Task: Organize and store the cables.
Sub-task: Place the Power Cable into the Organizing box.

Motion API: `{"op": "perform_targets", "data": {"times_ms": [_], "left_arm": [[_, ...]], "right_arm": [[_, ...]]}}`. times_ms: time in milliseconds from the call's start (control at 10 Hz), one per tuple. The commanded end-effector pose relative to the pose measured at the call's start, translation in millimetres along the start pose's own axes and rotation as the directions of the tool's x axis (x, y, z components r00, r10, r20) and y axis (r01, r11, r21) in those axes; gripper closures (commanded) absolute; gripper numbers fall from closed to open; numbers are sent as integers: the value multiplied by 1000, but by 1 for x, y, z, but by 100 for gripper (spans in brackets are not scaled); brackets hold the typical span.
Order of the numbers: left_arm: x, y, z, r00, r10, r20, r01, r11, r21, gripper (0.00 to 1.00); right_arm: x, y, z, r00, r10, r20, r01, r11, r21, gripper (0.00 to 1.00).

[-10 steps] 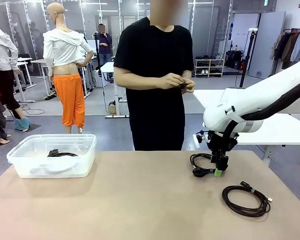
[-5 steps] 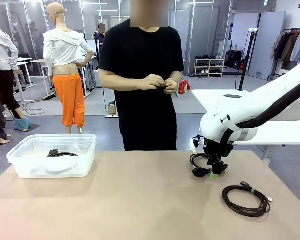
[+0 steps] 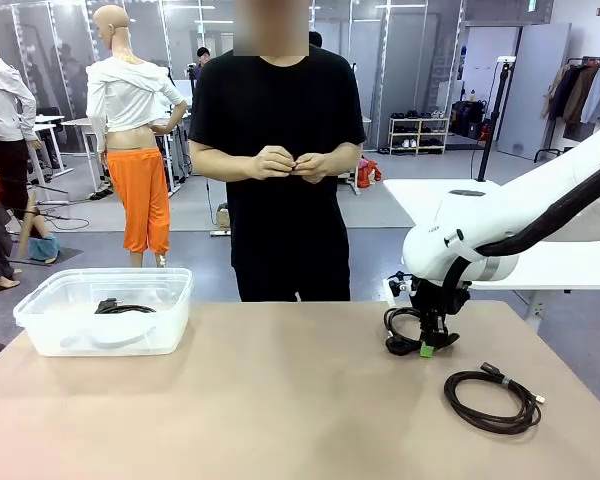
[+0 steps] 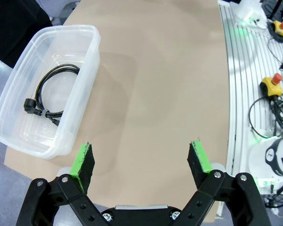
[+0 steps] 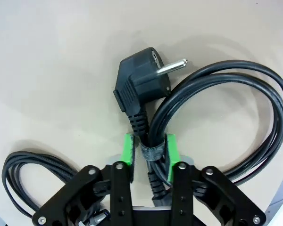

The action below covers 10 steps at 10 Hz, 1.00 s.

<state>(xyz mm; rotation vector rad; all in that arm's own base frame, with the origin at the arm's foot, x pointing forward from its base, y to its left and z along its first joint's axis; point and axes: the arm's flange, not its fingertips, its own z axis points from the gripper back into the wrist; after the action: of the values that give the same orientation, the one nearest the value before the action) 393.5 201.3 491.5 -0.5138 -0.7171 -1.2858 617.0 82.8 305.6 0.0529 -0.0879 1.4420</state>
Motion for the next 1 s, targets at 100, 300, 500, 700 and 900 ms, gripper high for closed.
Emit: {"op": "perform_targets", "data": {"times_ms": [100, 300, 500, 700, 900], "left_arm": [[3, 1, 1, 1000, 9, 1, -9, 1000, 11, 0], [3, 1, 1, 1000, 9, 1, -9, 1000, 11, 0], [3, 1, 1, 1000, 9, 1, -9, 1000, 11, 0], [3, 1, 1, 1000, 9, 1, -9, 1000, 11, 0], [3, 1, 1, 1000, 9, 1, -9, 1000, 11, 0]], "right_arm": [[12, -2, 14, 999, 8, -43, -8, 1000, 4, 95], [17, 1, 25, 998, 3, -58, -2, 1000, 8, 100], [35, 16, 60, 998, 6, -64, -7, 1000, -3, 100], [60, 45, 92, 997, -25, -76, 25, 1000, -7, 100], [100, 87, 113, 996, -51, -75, 49, 998, -32, 100]]}}
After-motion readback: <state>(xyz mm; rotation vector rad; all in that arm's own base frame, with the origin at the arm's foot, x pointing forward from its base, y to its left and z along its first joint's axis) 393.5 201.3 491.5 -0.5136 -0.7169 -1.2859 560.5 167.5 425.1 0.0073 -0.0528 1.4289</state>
